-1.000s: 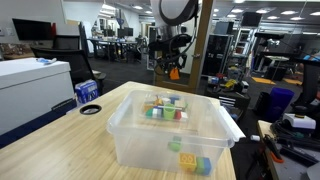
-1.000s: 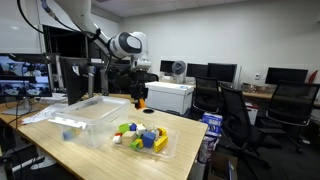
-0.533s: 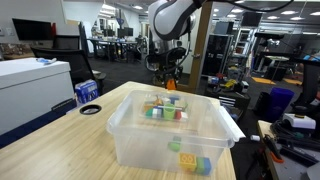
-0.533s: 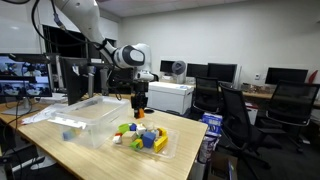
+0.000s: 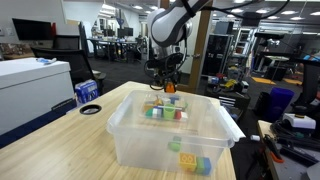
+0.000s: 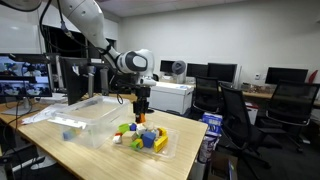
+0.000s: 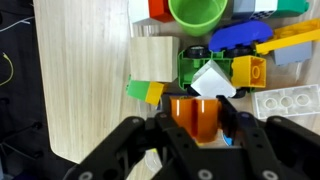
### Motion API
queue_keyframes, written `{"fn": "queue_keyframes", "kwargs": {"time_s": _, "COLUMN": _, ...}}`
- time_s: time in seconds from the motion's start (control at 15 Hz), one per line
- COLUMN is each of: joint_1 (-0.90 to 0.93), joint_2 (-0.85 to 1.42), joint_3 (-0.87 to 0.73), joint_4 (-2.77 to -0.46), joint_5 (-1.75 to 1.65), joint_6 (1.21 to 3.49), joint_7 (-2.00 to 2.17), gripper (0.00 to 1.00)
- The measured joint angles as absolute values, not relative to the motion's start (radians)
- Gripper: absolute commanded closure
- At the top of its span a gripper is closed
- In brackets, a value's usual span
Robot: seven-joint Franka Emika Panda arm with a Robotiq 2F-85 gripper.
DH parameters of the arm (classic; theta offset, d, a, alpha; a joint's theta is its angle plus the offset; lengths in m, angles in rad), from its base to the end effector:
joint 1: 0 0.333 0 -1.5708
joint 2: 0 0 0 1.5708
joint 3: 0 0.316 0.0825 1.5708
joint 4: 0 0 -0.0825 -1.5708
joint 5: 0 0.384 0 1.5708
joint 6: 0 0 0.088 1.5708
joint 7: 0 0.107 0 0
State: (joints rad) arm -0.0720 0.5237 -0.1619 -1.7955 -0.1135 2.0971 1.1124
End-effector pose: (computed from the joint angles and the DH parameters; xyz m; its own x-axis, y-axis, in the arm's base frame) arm 0.6132 -0.1452 0.2453 0.3063 -0.9507 0.0486 -0.9203 -0.2827 0.2704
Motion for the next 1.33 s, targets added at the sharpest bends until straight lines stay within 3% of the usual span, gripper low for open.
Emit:
{"fn": "queue_keyframes", "kwargs": {"time_s": 0.2, "joint_1": -0.079, "joint_2": 0.545, "joint_3": -0.167, "joint_4": -1.777, "joint_5": -0.110, "joint_6": 2.097, "joint_7": 1.101, "gripper": 0.78}}
{"fn": "queue_keyframes", "kwargs": {"time_s": 0.27, "joint_1": -0.079, "joint_2": 0.550, "joint_3": -0.169, "joint_4": -1.772, "joint_5": -0.110, "joint_6": 2.096, "joint_7": 1.101, "gripper": 0.70}}
{"fn": "queue_keyframes", "kwargs": {"time_s": 0.33, "joint_1": -0.079, "joint_2": 0.556, "joint_3": -0.171, "joint_4": -1.768, "joint_5": -0.110, "joint_6": 2.096, "joint_7": 1.100, "gripper": 0.28}}
{"fn": "queue_keyframes", "kwargs": {"time_s": 0.4, "joint_1": -0.079, "joint_2": 0.559, "joint_3": -0.171, "joint_4": -1.766, "joint_5": -0.109, "joint_6": 2.094, "joint_7": 1.097, "gripper": 0.27}}
{"fn": "queue_keyframes", "kwargs": {"time_s": 0.6, "joint_1": -0.079, "joint_2": 0.566, "joint_3": -0.169, "joint_4": -1.763, "joint_5": -0.095, "joint_6": 2.075, "joint_7": 1.075, "gripper": 0.07}}
{"fn": "queue_keyframes", "kwargs": {"time_s": 0.73, "joint_1": -0.078, "joint_2": 0.571, "joint_3": -0.169, "joint_4": -1.762, "joint_5": -0.085, "joint_6": 2.061, "joint_7": 1.067, "gripper": 0.01}}
{"fn": "queue_keyframes", "kwargs": {"time_s": 1.33, "joint_1": 0.037, "joint_2": 0.410, "joint_3": -0.165, "joint_4": -1.762, "joint_5": -0.086, "joint_6": 1.934, "joint_7": 1.186, "gripper": 0.00}}
